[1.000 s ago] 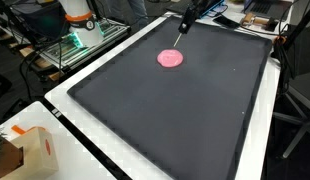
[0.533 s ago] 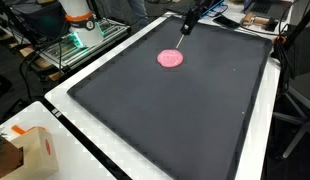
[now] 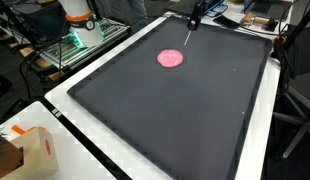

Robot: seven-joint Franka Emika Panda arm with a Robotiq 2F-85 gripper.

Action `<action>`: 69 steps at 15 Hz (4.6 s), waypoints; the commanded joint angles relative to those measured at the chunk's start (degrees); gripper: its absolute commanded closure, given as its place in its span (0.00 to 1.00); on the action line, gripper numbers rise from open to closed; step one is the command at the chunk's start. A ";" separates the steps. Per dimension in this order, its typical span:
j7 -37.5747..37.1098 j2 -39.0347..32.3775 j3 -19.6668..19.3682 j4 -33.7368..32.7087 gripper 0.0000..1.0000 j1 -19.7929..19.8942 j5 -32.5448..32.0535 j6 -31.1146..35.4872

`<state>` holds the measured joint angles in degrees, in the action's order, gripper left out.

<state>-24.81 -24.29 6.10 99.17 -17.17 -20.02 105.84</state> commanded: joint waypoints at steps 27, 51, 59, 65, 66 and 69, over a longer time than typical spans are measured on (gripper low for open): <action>30.35 23.06 1.23 10.98 0.88 7.17 15.12 -0.28; 44.43 24.17 1.40 33.75 0.97 8.00 18.43 23.24; 44.03 22.71 0.80 38.41 0.97 9.44 14.98 32.14; 44.14 20.98 0.67 39.83 0.97 10.27 15.37 36.21; 44.57 20.63 0.71 39.95 0.97 10.38 15.90 36.85; 44.66 19.74 0.79 40.27 0.97 10.62 16.01 38.39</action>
<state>19.55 -3.93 6.81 138.31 -7.10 -4.00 141.95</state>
